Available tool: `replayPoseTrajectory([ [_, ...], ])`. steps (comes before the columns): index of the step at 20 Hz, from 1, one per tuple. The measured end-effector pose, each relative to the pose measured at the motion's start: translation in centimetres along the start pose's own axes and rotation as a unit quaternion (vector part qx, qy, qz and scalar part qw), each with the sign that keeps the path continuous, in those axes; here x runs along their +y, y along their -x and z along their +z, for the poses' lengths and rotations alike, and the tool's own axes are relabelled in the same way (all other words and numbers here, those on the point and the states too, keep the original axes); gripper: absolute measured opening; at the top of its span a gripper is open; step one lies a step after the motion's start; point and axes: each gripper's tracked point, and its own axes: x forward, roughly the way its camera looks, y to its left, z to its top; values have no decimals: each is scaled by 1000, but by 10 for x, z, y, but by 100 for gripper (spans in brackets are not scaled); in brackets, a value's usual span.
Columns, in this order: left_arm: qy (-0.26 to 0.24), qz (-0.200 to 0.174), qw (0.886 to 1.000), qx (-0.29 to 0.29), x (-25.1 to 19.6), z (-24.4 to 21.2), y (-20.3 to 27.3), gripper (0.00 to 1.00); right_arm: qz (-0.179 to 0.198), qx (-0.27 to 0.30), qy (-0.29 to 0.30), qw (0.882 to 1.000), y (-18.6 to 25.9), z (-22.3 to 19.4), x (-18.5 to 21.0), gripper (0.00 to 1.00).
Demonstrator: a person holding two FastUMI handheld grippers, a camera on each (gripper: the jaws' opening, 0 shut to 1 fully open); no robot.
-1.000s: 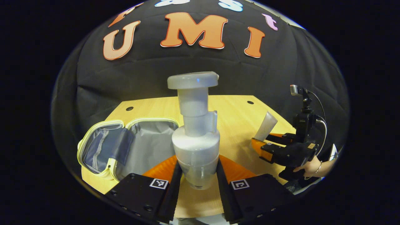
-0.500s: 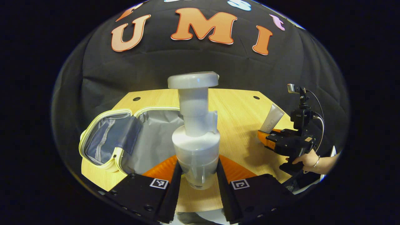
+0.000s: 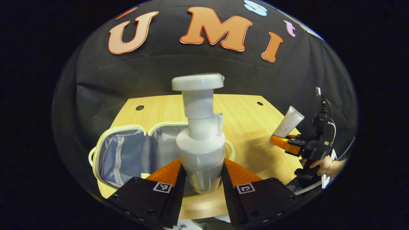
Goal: First open the suitcase, pack the skin care products into it, and then close the suitcase.
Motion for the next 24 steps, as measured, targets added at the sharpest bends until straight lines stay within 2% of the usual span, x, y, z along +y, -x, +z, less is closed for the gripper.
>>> replayPoseTrajectory([
  [3, -7, -28, 997, 73, 27, -9, -12, 58, 27, -13, -10, 999, 11, 22, 42, 40],
  [5, -2, -47, 989, 141, 45, -26, -31, 58, 39, -18, -22, 999, 20, 32, 64, 40],
  [9, 7, -56, 970, 236, 70, -51, -60, 59, 49, -23, -34, 998, 37, 36, 89, 39],
  [15, -2, -55, 956, 289, 69, -73, -112, 59, 26, 0, -50, 998, 40, 19, 83, 40],
  [21, 10, -27, 949, 313, 76, -100, -134, 59, 13, 16, -56, 998, 39, 15, 77, 40],
  [24, -1, -21, 950, 312, 77, -103, -133, 60, 15, 22, -54, 998, 38, 15, 78, 40],
])
